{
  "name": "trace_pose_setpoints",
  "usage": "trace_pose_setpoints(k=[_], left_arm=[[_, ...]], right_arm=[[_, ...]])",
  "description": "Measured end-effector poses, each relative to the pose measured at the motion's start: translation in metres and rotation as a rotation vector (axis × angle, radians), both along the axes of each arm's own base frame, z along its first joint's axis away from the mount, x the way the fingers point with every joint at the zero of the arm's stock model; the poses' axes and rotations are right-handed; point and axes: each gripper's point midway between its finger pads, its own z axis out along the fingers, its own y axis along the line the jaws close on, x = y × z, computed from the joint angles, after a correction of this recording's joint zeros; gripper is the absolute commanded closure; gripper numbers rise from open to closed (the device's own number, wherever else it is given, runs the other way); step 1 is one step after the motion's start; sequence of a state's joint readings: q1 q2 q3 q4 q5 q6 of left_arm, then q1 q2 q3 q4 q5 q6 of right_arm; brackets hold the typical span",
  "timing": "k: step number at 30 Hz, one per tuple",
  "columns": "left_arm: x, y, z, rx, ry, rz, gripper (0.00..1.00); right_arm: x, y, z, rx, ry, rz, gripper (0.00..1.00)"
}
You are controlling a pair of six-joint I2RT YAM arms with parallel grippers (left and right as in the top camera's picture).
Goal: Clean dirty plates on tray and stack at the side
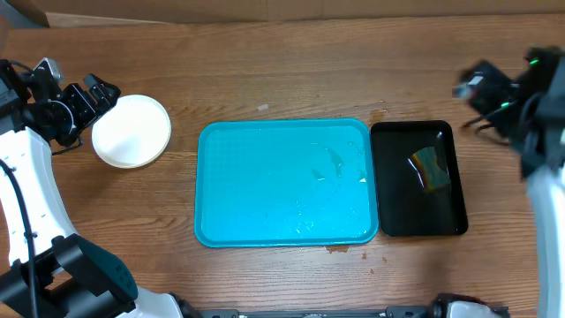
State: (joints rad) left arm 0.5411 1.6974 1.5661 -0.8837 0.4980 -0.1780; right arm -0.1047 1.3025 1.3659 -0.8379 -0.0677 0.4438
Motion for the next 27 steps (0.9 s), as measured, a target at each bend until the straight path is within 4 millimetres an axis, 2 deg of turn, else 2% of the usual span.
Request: trace_pose_setpoints(k=[1, 3, 5, 6, 8, 11, 14, 17, 19, 25, 27], left_arm=[[0.000, 0.000, 0.000, 0.000, 0.000, 0.000, 0.00], [0.000, 0.000, 0.000, 0.002, 0.000, -0.002, 0.00], [0.000, 0.000, 0.000, 0.001, 0.000, -0.002, 0.00], [0.000, 0.000, 0.000, 0.001, 0.000, -0.002, 0.00], [0.000, 0.000, 0.000, 0.001, 0.000, -0.002, 0.00], [0.000, 0.000, 0.000, 0.001, 0.000, -0.002, 0.00], [0.000, 0.000, 0.000, 0.001, 0.000, -0.002, 0.00], [0.000, 0.000, 0.000, 0.002, 0.000, -0.002, 0.00], [0.000, 0.000, 0.000, 0.001, 0.000, -0.002, 0.00], [0.000, 0.000, 0.000, 0.001, 0.000, -0.002, 0.00], [0.000, 0.000, 0.000, 0.001, 0.000, -0.002, 0.00]], right_arm=[[-0.012, 0.028, 0.024, -0.003, -0.069, 0.075, 0.00], [-0.031, 0.059, 0.052, 0.000, -0.150, 0.162, 0.00], [-0.056, 0.081, 0.082, -0.009, -0.249, 0.237, 0.00], [-0.067, 0.086, 0.098, -0.021, -0.308, 0.257, 0.00], [-0.088, 0.088, 0.131, -0.050, -0.440, 0.275, 0.00], [-0.123, 0.075, 0.184, -0.111, -0.695, 0.251, 0.00], [-0.154, 0.062, 0.212, -0.163, -0.904, 0.208, 0.00], [-0.177, 0.046, 0.209, -0.215, -1.053, 0.138, 0.00], [-0.182, 0.040, 0.190, -0.238, -1.089, 0.108, 0.00], [-0.170, 0.034, 0.103, -0.276, -1.075, 0.079, 0.00], [-0.165, 0.032, 0.079, -0.284, -1.068, 0.072, 0.00]])
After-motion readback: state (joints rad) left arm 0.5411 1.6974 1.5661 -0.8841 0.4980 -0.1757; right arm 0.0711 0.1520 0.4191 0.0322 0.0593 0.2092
